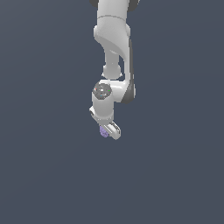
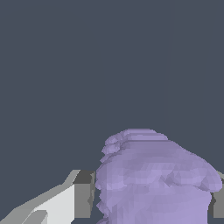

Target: Pick up the object and move it to a goal position.

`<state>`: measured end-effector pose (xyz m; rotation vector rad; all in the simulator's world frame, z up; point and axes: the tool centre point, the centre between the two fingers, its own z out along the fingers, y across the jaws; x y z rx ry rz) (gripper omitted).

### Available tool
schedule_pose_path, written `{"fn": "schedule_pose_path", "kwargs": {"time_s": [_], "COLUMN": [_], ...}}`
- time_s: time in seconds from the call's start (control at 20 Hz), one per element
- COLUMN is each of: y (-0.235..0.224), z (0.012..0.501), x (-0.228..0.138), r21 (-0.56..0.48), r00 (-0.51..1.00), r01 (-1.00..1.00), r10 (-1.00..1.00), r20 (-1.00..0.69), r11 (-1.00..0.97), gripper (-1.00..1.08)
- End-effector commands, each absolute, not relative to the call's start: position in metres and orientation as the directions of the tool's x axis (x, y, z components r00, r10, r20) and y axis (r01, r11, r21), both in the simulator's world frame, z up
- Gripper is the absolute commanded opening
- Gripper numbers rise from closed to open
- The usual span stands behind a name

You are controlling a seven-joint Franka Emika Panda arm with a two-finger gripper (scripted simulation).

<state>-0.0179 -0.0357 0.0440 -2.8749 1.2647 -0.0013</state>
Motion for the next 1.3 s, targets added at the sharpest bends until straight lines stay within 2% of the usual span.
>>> {"fn": "schedule_pose_path", "kwargs": {"time_s": [0.0, 0.65, 1.25], "y": [-0.036, -0.046, -0.089], "z": [0.043, 0.068, 0.167], "x": [-0.018, -0.024, -0.046], "r21": [0.000, -0.001, -0.002], "r00": [0.675, 0.675, 0.674], "r01": [-0.738, -0.737, -0.738], "r10": [-0.738, -0.737, -0.738], "r20": [0.000, 0.000, -0.001], "r11": [-0.675, -0.675, -0.674], "gripper": [-1.00, -1.00, -1.00]}}
